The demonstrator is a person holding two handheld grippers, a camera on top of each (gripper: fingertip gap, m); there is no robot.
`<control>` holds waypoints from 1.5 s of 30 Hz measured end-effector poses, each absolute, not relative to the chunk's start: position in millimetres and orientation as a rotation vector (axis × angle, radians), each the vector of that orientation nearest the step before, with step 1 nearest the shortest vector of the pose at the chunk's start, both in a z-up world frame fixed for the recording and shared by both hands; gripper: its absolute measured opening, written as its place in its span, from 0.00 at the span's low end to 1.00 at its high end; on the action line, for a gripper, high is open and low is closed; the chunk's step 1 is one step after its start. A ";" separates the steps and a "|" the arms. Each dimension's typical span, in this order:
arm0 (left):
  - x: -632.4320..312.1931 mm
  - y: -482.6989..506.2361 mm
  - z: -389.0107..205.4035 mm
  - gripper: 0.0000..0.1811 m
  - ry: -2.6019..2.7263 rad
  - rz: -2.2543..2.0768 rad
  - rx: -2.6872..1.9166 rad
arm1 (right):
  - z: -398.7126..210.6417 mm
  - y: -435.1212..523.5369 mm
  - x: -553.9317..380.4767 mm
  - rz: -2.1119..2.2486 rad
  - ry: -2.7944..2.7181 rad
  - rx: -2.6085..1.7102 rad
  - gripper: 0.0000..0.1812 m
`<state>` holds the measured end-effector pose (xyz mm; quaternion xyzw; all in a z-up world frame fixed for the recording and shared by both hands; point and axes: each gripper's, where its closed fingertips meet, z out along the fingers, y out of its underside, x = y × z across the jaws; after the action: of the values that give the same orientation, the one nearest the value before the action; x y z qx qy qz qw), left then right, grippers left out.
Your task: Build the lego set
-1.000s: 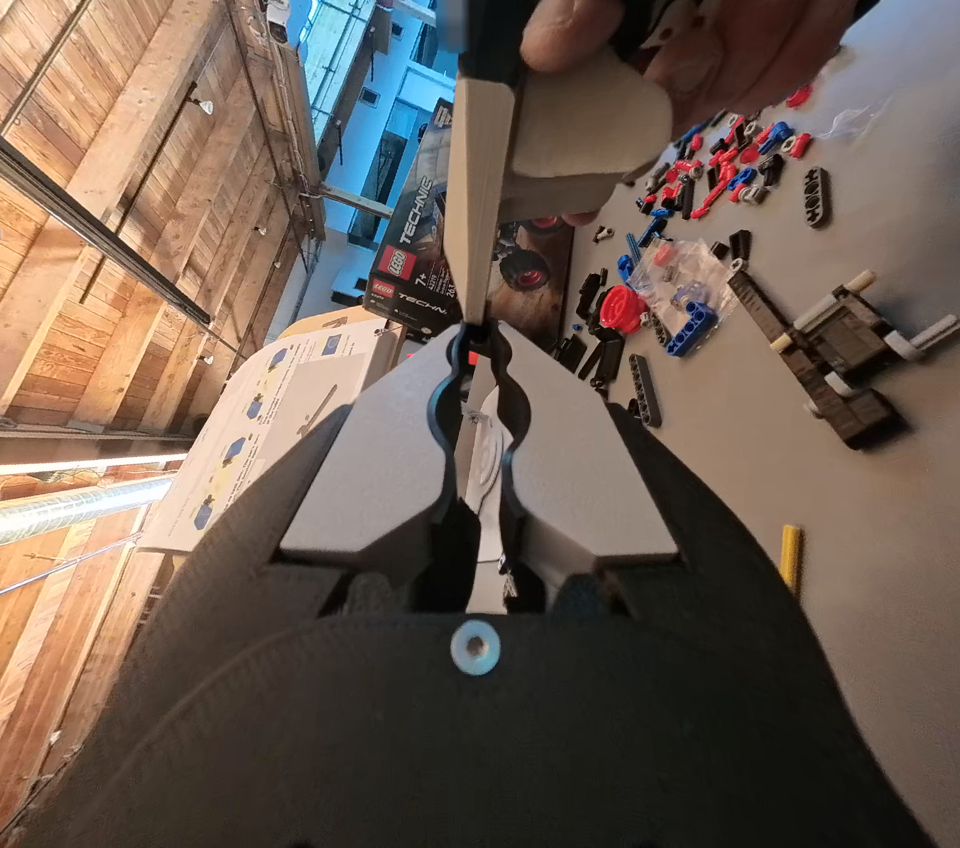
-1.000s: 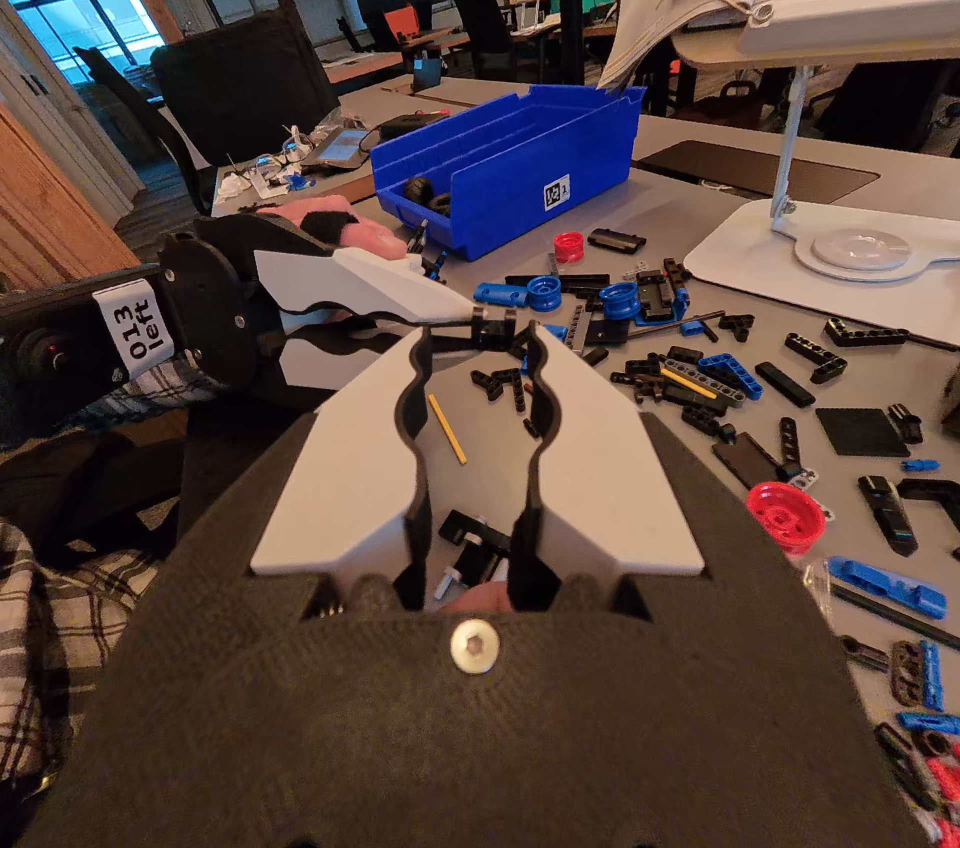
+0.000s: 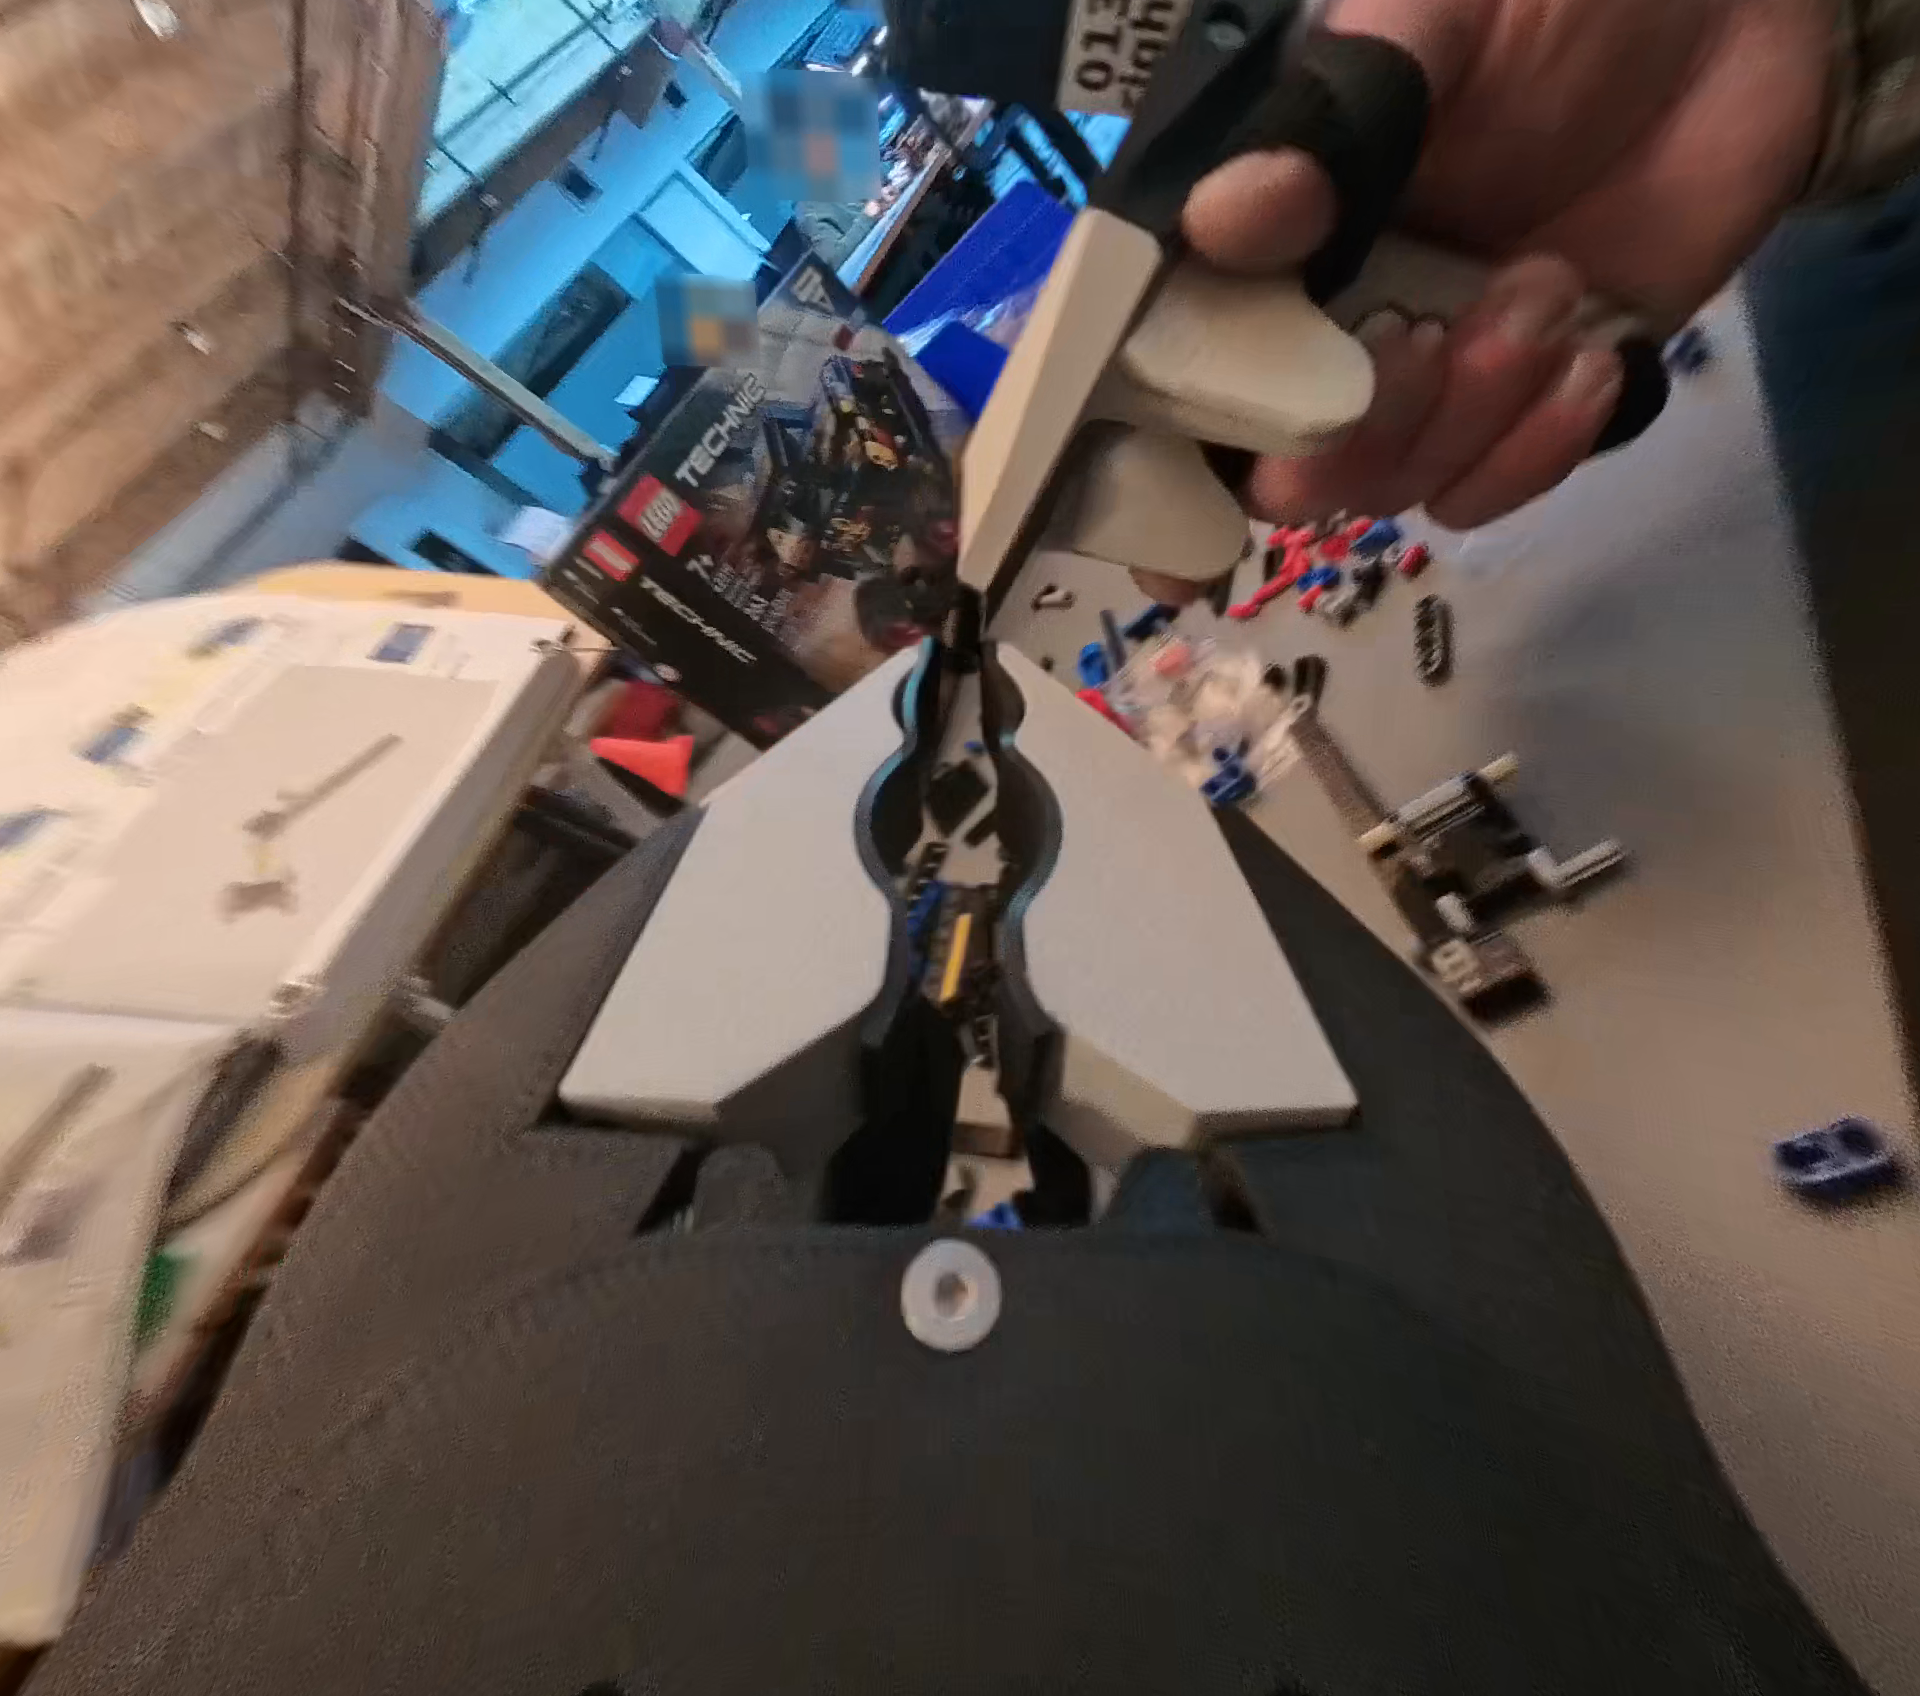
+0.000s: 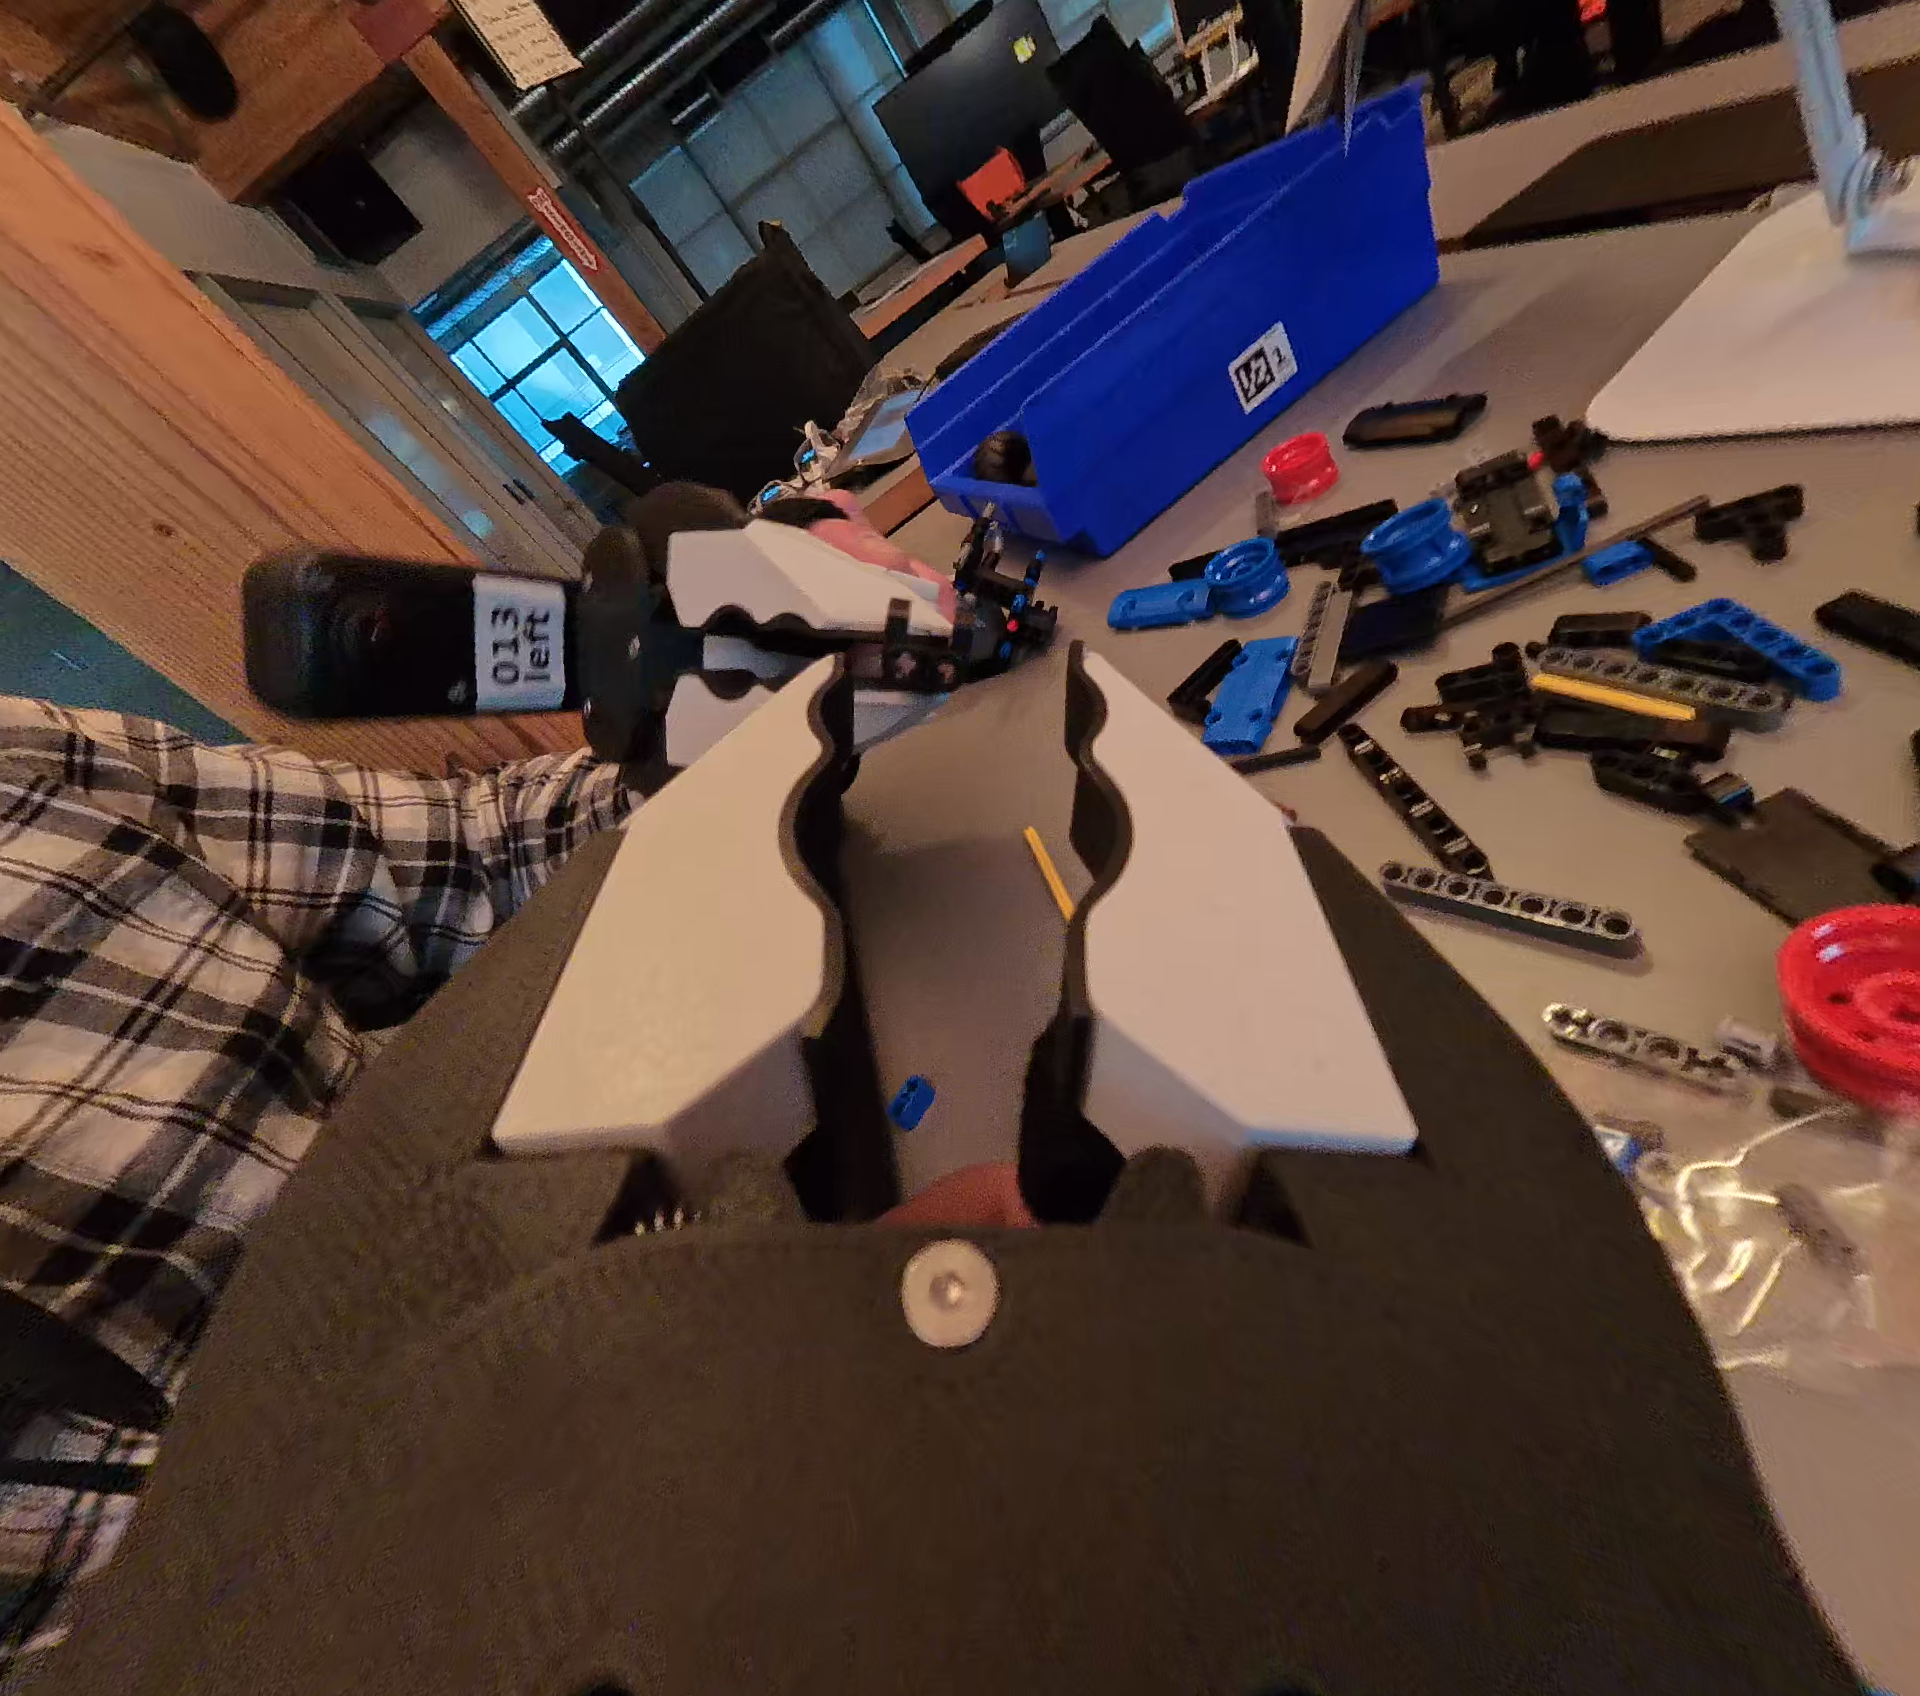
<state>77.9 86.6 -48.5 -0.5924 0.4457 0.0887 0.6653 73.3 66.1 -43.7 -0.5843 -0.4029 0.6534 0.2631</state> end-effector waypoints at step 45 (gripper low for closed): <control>79.1 59.8 -26.4 0.11 0.893 -0.100 -1.354 | -20.1 64.1 76.8 1.950 -1.056 -1.425 0.11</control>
<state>79.1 59.8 -26.4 -0.6048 0.3990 -0.0446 0.6878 76.8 64.1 -20.1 -0.5233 -0.3880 0.7163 0.2502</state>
